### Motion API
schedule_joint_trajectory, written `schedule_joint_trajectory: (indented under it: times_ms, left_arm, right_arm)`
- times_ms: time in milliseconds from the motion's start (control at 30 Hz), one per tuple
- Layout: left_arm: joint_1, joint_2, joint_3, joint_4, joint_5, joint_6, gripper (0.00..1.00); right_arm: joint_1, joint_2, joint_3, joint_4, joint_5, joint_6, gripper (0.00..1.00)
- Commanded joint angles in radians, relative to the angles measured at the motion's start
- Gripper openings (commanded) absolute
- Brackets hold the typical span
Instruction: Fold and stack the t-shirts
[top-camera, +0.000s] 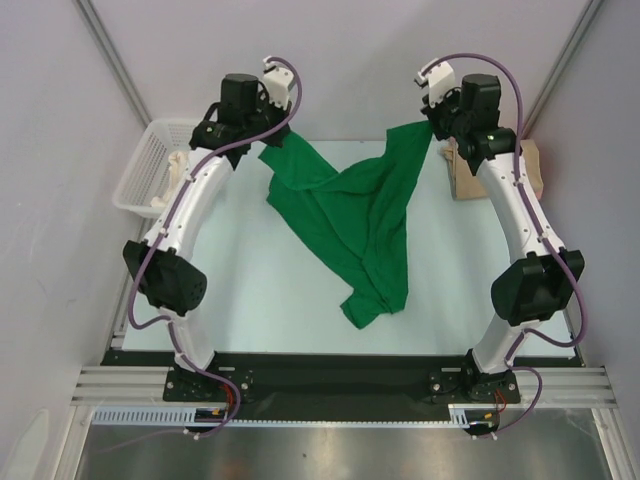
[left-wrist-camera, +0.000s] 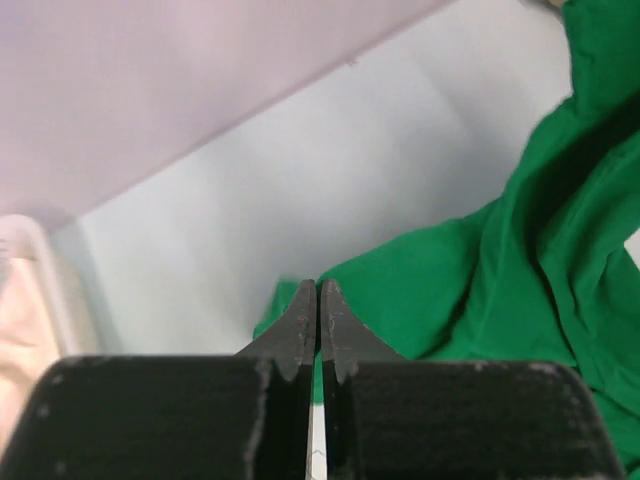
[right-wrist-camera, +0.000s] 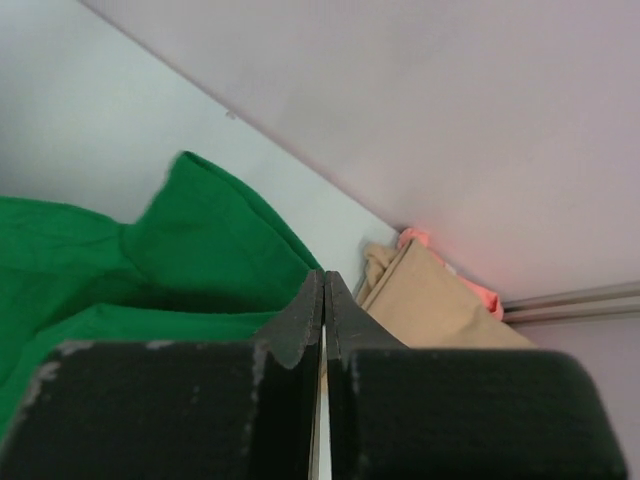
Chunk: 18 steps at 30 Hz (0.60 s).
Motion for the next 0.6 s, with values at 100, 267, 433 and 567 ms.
schedule_joint_trajectory:
  times_ms: [100,267,433,567]
  left_arm:
    - [0.000,-0.074,0.072,0.001,-0.107,0.078,0.00]
    - [-0.011,-0.148,-0.036,-0.019,-0.097,0.080,0.00]
    - [-0.019,-0.136,-0.150,-0.007,-0.077,0.066,0.00]
    - [-0.017,-0.001,-0.115,0.016,-0.093,0.069,0.01]
  right_arm:
    - [-0.030,-0.034,0.104,0.057,-0.004,0.014,0.00]
    - [-0.034,-0.121,0.034,0.020,-0.046,0.022,0.00]
    - [-0.036,-0.184,-0.117,0.049,-0.058,0.049,0.00]
    - [-0.034,-0.164,-0.132,0.037,-0.070,0.054,0.00]
